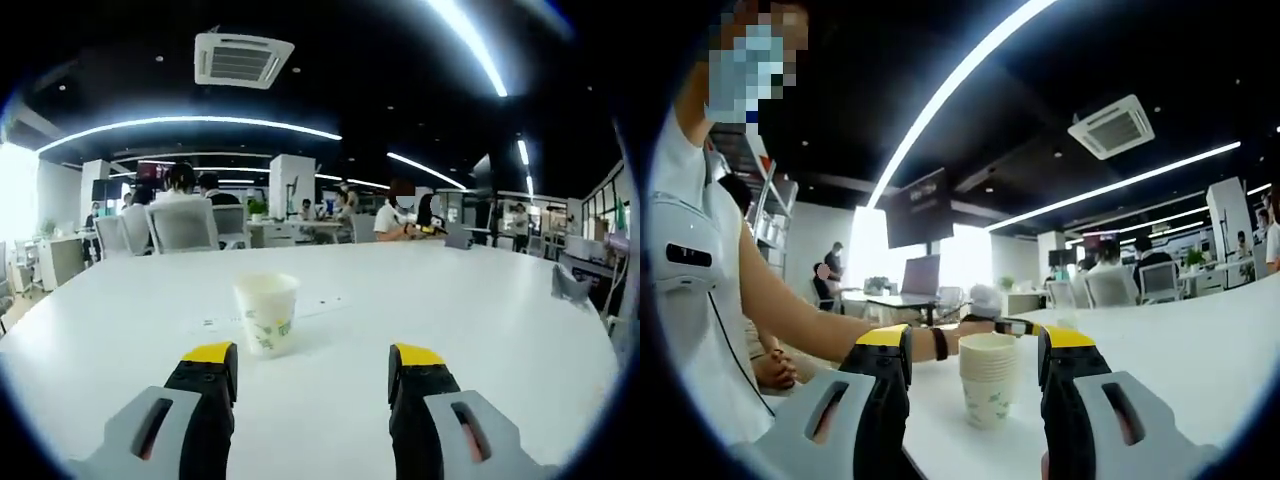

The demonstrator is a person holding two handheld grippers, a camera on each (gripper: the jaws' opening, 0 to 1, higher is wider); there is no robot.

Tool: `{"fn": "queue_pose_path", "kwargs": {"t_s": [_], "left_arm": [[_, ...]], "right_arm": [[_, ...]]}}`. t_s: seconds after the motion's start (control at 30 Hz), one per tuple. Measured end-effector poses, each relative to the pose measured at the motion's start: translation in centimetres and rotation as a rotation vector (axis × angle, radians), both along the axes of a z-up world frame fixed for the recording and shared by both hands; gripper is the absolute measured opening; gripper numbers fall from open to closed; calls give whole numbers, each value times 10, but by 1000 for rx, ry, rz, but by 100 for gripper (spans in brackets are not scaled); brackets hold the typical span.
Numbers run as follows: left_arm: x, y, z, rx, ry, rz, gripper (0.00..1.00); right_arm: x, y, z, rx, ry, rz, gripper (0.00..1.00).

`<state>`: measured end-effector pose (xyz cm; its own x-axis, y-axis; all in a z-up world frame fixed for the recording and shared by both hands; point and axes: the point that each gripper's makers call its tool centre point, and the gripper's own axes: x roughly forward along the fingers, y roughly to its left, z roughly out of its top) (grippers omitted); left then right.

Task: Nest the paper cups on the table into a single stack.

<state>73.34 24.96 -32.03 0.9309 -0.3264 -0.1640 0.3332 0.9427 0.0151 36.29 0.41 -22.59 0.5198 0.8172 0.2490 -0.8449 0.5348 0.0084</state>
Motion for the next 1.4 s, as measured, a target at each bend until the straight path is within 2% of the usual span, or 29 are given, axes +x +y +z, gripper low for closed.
{"fn": "queue_pose_path", "kwargs": {"t_s": [0.13, 0.23, 0.53, 0.7, 0.83, 1.0, 1.1, 1.27, 1.4], "left_arm": [[22, 4, -8, 34, 6, 39, 66], [34, 4, -13, 17, 21, 55, 67], [68, -7, -12, 29, -9, 75, 69], [86, -9, -17, 69, -3, 83, 65], [95, -5, -21, 47, 0, 102, 63], [101, -6, -24, 49, 2, 108, 57], [101, -8, -23, 43, 0, 104, 49], [100, -6, -22, 46, 3, 90, 47], [91, -8, -18, 58, -7, 58, 47]], "right_arm": [[1, 2, -3, -5, 8, 2, 53], [1, 2, -3, -12, 8, -2, 53], [0, 1, 0, -37, -6, -17, 53], [1, 3, -1, -48, -5, -18, 53], [0, 7, -2, -54, -4, -13, 53], [1, 10, -3, -59, -3, -7, 53], [2, 10, -4, -61, 1, -8, 53], [2, 10, -4, -59, 0, -6, 53], [2, 12, -6, -56, 5, 0, 53]]}}
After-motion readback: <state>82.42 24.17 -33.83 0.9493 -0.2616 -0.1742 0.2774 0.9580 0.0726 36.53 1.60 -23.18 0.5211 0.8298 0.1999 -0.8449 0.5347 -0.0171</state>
